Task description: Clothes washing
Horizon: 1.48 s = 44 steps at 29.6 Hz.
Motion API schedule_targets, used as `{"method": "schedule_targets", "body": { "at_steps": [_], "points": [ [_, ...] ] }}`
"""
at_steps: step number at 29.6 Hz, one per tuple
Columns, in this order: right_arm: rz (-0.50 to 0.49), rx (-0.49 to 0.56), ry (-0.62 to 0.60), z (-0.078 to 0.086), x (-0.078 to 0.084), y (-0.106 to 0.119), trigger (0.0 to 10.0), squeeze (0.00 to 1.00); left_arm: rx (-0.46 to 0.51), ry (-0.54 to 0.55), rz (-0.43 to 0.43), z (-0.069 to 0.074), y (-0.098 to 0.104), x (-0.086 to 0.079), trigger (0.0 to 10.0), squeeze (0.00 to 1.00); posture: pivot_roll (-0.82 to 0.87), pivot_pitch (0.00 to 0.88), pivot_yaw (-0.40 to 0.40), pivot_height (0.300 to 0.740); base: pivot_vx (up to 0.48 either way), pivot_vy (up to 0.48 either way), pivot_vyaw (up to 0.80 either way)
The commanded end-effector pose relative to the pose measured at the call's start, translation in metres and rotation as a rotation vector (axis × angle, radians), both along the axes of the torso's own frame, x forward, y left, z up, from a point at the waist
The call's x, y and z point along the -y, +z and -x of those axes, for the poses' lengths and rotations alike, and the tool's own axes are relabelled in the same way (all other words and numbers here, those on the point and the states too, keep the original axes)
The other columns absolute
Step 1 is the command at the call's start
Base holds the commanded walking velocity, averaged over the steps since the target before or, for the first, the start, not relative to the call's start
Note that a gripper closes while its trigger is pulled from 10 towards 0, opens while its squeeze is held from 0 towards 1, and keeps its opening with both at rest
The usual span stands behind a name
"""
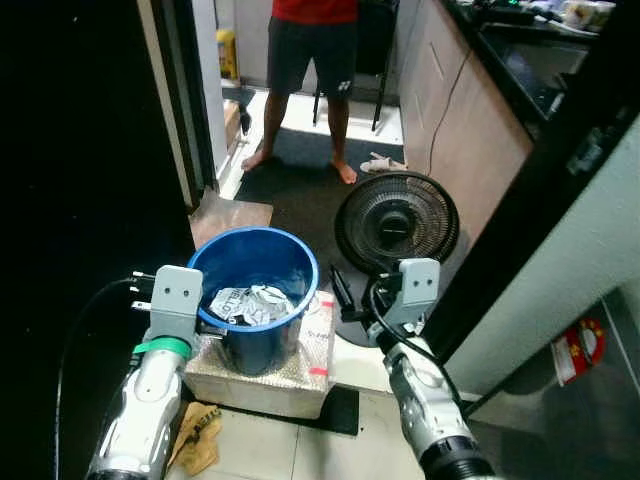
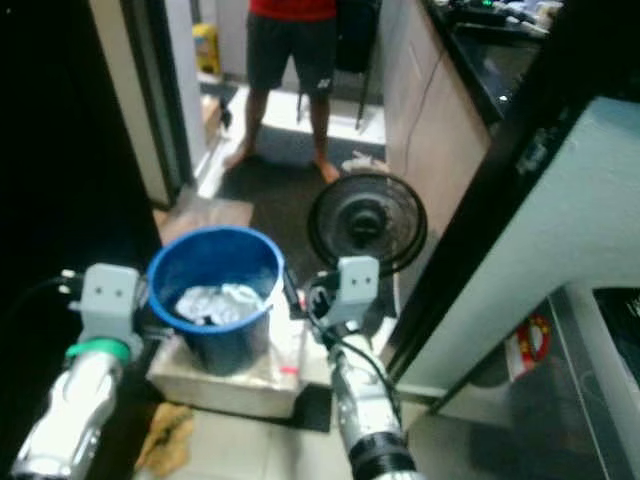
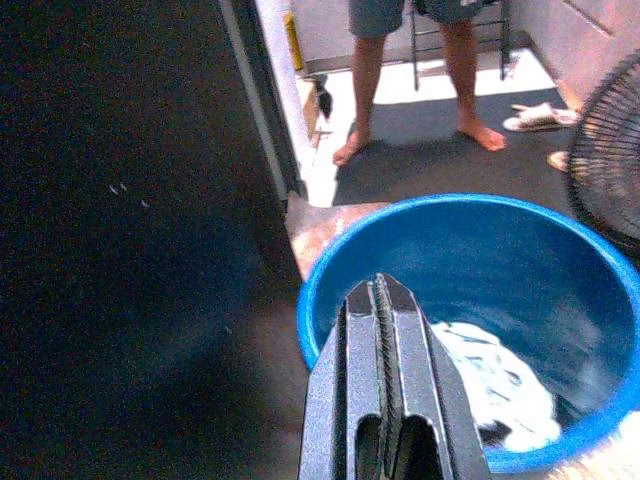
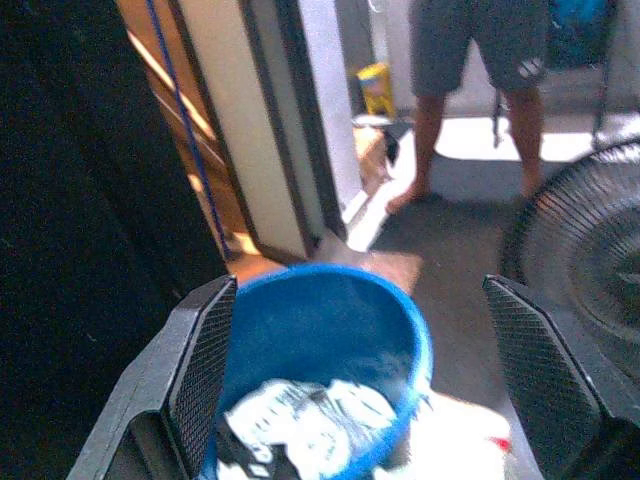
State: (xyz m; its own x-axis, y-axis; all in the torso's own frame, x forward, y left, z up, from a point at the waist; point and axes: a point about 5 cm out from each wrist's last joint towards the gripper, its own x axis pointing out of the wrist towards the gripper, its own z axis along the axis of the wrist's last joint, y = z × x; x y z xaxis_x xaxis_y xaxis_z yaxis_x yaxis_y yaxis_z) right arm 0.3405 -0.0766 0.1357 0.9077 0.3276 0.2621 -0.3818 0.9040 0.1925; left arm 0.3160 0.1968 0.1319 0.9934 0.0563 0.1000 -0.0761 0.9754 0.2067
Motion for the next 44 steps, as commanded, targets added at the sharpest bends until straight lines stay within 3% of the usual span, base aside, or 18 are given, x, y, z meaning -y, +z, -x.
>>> {"method": "schedule_targets", "body": {
  "at_steps": [1, 5, 29, 44],
  "points": [
    [0.016, -0.014, -0.011, 0.002, 0.006, -0.005, 10.0, 0.0, -0.012, -0.017, 0.008, 0.001, -0.003, 0.006, 10.0, 0.0, 0.07, 0.073, -0.027, 0.728, 0.431, 0.0, 0.77],
    [0.009, -0.022, -0.013, 0.003, 0.006, -0.005, 10.0, 0.0, -0.014, -0.018, 0.009, 0.002, -0.002, 0.007, 10.0, 0.0, 0.07, 0.074, -0.026, 0.728, 0.435, 0.0, 0.77],
    [-0.004, -0.066, -0.011, 0.007, 0.011, -0.009, 10.0, 0.0, -0.045, -0.017, 0.007, 0.005, -0.001, 0.01, 10.0, 0.0, 0.06, 0.077, -0.026, 0.728, 0.406, 0.0, 0.02],
    [0.016, -0.077, -0.028, 0.007, 0.02, -0.01, 10.0, 0.0, -0.115, -0.079, 0.016, 0.009, -0.013, 0.018, 10.0, 0.0, 0.06, 0.075, -0.026, 0.728, 0.017, 0.0, 0.0]
  ]
}}
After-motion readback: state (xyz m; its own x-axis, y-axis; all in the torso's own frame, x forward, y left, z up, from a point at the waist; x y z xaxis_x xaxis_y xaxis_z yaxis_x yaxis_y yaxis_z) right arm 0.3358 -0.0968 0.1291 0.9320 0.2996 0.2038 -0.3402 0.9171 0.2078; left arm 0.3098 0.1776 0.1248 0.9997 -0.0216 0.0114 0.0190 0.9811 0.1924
